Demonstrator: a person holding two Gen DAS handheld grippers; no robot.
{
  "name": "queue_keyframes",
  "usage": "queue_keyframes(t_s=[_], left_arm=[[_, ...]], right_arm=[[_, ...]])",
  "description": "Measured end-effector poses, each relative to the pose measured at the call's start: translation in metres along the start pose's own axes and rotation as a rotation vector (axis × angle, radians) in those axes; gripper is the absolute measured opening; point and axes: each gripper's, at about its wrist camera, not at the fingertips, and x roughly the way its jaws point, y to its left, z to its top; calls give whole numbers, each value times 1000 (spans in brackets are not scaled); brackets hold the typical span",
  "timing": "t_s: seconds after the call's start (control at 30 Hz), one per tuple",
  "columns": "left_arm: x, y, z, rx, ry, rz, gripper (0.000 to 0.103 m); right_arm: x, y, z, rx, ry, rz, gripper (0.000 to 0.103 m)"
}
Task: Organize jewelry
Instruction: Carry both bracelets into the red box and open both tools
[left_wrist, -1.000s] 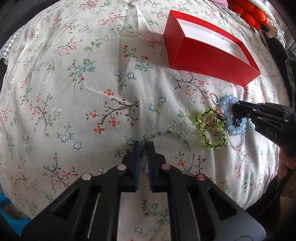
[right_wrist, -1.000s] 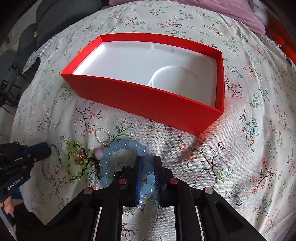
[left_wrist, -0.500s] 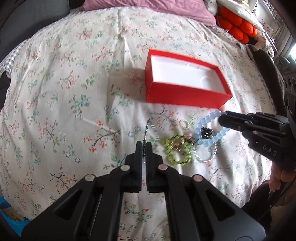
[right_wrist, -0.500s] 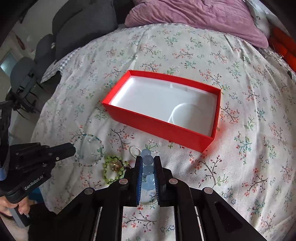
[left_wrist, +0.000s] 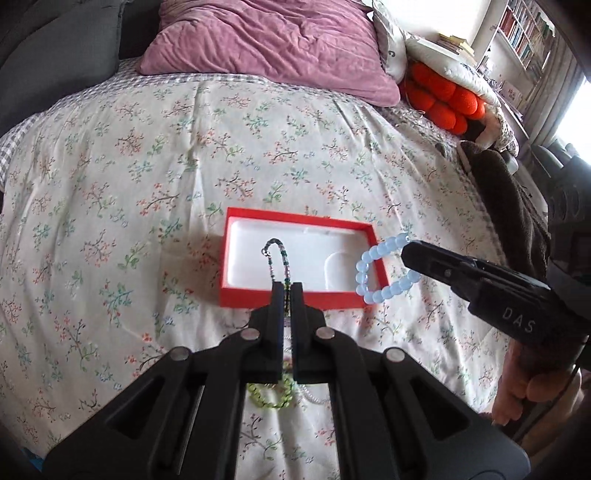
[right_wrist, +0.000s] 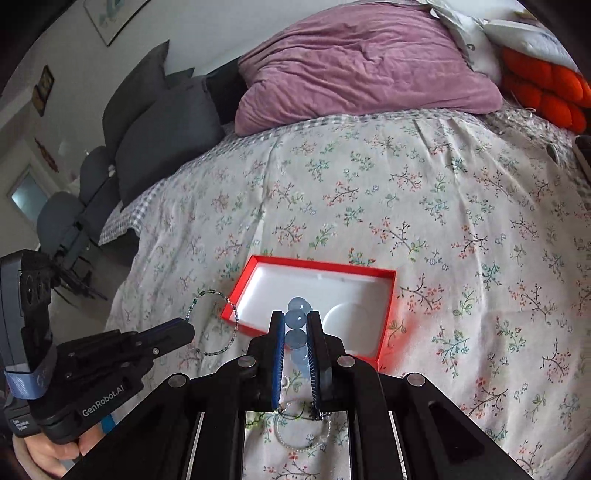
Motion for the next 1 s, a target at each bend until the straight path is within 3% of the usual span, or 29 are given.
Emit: queue_keyframes(t_s=[0.2,0.37,0.53,0.73,1.0], left_arm=[[40,0,20,-64,1,-93,4],[73,15,12,-55,41,13,4],[86,29,4,-72,92,88,4],[81,31,2,-88,111,122,4],[81,28,-7,-104,164,175,2]], right_arm=[[14,-13,13,36,-7,-11,12],[35,-15,13,67,27,48,12],[63,-31,5,89,104,-22,12],[79,-47,-4,94,163,-75,12],[81,-52,-6,59,155,-90,12]])
